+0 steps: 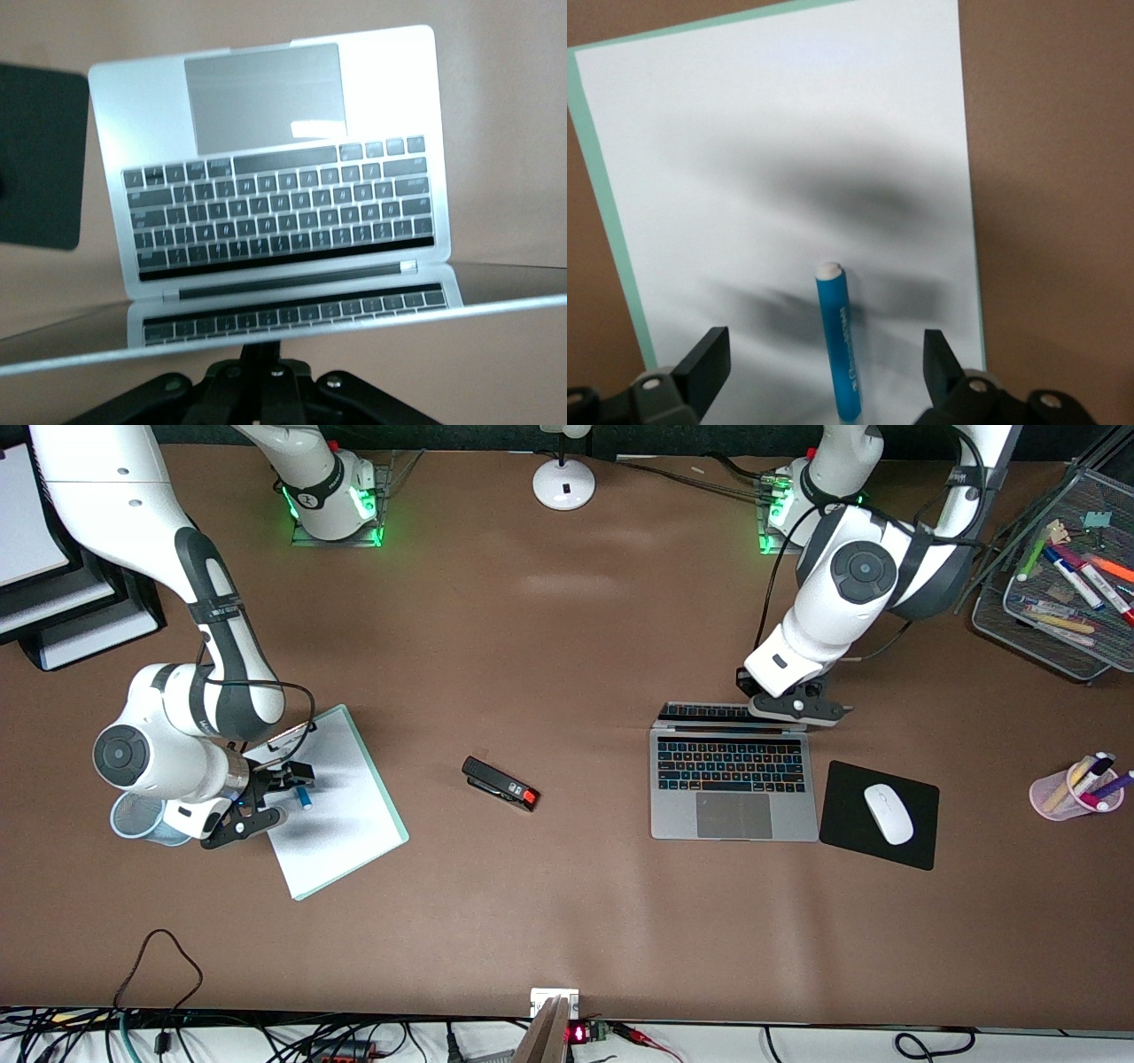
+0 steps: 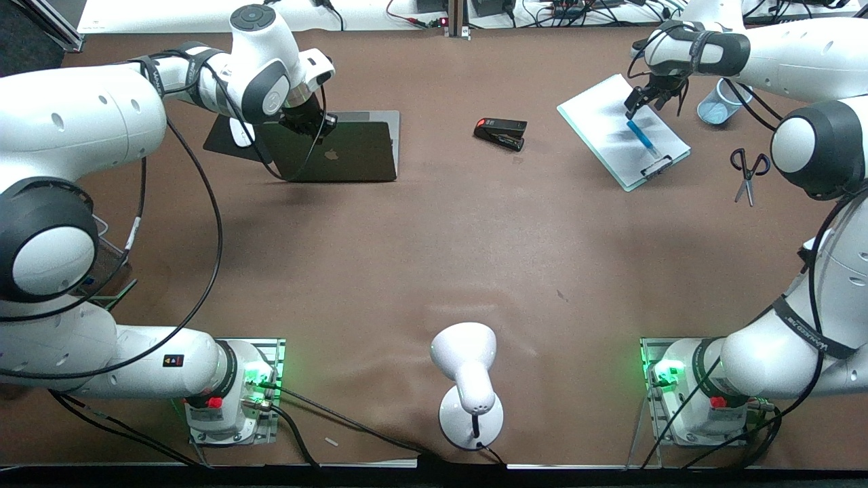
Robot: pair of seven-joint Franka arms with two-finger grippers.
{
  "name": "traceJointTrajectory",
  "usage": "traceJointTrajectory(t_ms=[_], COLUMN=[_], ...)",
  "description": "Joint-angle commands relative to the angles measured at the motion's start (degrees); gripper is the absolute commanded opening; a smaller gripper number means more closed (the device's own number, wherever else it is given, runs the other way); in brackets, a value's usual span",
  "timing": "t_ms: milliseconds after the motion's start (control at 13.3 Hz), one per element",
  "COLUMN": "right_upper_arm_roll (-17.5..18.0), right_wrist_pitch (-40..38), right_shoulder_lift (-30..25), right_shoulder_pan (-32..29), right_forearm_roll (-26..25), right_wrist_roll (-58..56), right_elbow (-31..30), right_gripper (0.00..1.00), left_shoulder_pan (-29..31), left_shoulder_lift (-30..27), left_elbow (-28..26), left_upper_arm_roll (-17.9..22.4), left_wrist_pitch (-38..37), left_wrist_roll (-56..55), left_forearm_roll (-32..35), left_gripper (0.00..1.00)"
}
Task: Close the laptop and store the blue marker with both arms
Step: 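Grasp the blue marker with the right gripper while the left gripper pushes the lid down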
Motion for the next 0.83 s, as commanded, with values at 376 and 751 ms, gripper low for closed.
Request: traceJointTrajectory(t_ms=[376,751], right_upper_arm_roll=[0.5,0.5], right_wrist_pitch=[3.4,3.5], right_shoulder_lift=[2.2,2.5], right_shoulder_pan=[-0.4,0.5], right_forearm_roll=[0.1,-0.2], right_wrist_roll=[-1.2,-1.3], right_elbow=[-1.2,-2.6], right_gripper=[0.79,0.66], left_shoulder_pan=[0.6,1.2], left_shoulder_lift=[12.9,19.8], left_elbow=[15.2,17.7], left_upper_arm_roll=[0.5,0.9], left_wrist_pitch=[1.1,9.5], left_wrist_roll=[1.7,1.3], left_forearm_roll=[6.1,10.4], left_gripper=[0.01,0.01])
